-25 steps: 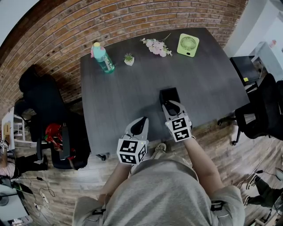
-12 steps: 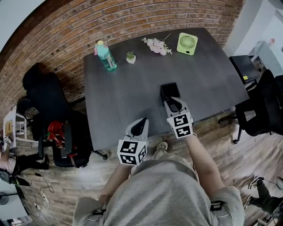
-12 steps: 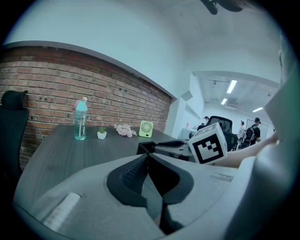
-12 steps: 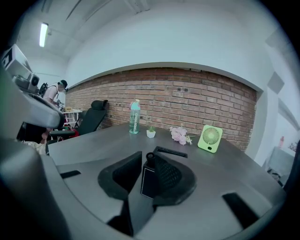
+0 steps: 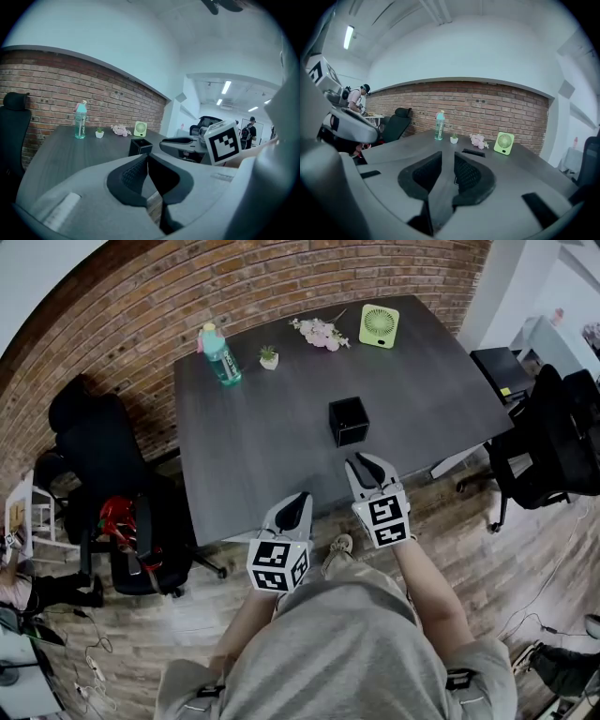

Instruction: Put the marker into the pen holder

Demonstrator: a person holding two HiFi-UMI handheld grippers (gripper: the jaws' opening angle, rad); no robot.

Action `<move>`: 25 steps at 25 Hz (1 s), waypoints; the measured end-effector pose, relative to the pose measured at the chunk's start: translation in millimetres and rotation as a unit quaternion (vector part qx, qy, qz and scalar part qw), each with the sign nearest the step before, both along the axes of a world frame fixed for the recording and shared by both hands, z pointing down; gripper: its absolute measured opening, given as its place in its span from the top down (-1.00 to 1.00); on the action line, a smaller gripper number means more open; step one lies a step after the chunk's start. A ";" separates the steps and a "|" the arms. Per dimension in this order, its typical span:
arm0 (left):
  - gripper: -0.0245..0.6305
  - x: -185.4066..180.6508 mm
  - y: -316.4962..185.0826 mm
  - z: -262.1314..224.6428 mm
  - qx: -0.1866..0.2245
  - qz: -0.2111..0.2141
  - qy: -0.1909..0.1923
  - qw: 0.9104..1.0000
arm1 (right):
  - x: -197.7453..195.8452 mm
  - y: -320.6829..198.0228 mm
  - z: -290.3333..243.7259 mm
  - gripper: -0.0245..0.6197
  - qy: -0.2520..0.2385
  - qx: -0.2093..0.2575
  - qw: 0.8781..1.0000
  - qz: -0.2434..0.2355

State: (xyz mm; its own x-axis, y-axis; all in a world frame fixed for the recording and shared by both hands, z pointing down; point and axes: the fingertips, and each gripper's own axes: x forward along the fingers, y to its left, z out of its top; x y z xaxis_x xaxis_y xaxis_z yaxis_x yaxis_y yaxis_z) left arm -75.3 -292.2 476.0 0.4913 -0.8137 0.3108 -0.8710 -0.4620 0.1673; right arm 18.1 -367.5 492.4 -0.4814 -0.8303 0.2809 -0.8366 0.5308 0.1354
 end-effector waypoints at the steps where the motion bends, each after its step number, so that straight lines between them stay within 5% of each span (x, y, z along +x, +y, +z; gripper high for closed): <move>1: 0.87 0.9 7.6 -0.4 0.002 0.001 0.001 1.000 | 1.2 10.9 -2.4 0.67 -0.001 0.002 1.000 0.000; 25: 0.87 1.5 175.9 -2.7 0.017 -0.003 0.010 1.000 | -0.7 223.3 -51.5 0.91 -0.069 0.049 0.996 0.000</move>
